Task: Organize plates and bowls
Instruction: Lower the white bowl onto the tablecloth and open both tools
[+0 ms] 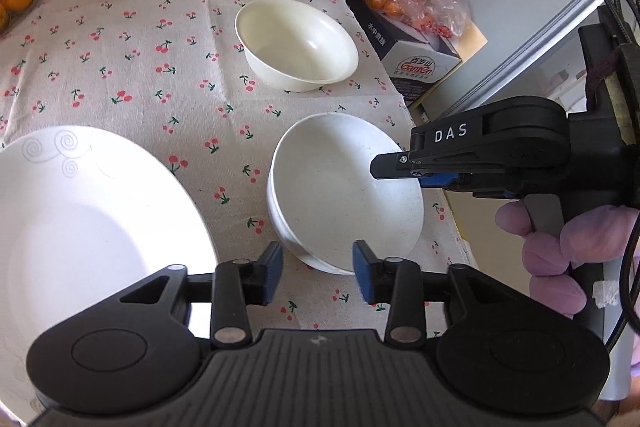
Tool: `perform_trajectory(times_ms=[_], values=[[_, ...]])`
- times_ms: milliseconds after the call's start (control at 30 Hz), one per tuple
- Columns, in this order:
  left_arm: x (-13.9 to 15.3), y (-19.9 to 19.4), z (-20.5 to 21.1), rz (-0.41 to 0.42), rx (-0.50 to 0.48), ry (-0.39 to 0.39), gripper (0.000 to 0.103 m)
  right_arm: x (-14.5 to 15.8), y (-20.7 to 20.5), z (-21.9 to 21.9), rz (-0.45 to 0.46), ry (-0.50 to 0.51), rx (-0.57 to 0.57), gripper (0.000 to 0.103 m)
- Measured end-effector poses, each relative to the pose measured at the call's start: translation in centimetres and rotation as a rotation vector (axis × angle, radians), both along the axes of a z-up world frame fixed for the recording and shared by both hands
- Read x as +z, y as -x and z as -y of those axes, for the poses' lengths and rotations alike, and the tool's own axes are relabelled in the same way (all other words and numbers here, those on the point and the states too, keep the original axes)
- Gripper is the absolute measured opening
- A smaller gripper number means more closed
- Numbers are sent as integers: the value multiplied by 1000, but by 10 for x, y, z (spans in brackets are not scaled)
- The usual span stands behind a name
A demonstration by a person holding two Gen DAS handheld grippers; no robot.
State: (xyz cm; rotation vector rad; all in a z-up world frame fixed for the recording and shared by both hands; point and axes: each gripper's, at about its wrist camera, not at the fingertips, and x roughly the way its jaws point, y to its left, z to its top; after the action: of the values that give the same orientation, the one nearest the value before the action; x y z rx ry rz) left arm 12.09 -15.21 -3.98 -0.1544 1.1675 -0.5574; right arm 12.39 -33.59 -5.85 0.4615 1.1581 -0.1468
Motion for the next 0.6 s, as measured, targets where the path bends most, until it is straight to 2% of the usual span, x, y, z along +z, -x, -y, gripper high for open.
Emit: perform_trajectory(times_ms=[133, 200, 333, 433, 600], values=[[1, -1, -2, -1, 2, -4, 49, 4, 2, 3, 22, -12, -6, 40], [3, -1, -3, 7, 4, -6, 55, 7, 3, 4, 36, -15, -10, 52], [8, 1, -5, 25, 5, -8, 62, 10, 4, 8, 51, -34, -15, 54], [11, 1, -7, 27, 6, 1, 67, 13, 5, 10, 64, -43, -19, 63], [19, 4, -12, 54, 10, 15, 74, 19, 9, 13, 103, -63, -28, 69]])
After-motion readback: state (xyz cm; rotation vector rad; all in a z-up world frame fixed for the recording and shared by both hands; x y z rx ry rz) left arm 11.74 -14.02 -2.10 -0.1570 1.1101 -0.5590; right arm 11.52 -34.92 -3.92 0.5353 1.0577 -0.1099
